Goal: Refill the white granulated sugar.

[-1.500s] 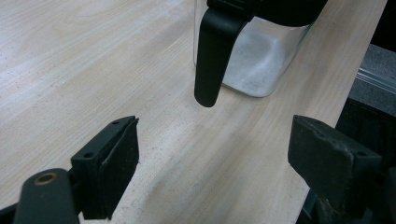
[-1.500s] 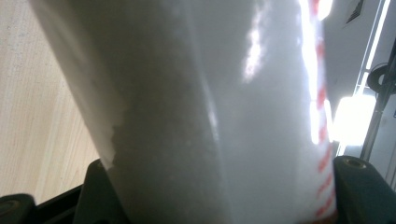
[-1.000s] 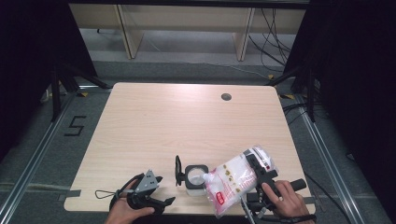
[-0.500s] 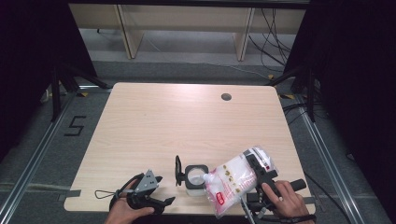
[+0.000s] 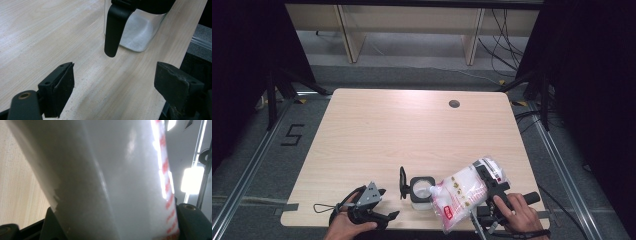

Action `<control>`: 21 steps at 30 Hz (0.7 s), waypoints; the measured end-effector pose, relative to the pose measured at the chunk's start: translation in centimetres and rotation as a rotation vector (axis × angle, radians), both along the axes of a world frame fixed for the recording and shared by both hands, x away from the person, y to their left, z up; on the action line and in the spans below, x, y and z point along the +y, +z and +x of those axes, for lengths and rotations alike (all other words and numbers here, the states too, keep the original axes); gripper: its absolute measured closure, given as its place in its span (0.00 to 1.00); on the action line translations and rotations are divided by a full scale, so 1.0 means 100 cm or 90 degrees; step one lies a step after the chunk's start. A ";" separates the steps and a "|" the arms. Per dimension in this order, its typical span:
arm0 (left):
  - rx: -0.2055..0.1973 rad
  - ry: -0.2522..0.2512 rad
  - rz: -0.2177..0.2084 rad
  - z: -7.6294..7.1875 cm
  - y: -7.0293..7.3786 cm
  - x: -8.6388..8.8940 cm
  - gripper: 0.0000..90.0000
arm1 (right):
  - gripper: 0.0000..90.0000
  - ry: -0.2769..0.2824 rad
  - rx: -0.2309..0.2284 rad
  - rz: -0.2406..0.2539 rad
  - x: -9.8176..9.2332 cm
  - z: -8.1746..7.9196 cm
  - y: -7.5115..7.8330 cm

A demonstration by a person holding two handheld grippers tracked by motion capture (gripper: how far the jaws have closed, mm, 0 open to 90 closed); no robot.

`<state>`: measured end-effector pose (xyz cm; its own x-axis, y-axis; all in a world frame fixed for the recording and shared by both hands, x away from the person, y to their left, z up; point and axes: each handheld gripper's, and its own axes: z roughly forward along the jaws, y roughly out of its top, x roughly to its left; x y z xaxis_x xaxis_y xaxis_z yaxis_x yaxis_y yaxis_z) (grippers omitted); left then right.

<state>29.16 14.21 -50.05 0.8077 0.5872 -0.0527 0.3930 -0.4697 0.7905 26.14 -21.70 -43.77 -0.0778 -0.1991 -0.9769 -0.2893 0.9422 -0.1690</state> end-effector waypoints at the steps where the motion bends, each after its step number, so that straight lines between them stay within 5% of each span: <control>1: -0.012 -0.011 0.008 0.001 0.000 0.001 0.18 | 0.45 0.004 -0.001 0.002 0.000 0.000 0.000; 21: 0.000 0.000 0.000 0.000 0.000 0.000 0.18 | 0.45 -0.003 0.002 0.008 0.000 0.000 0.000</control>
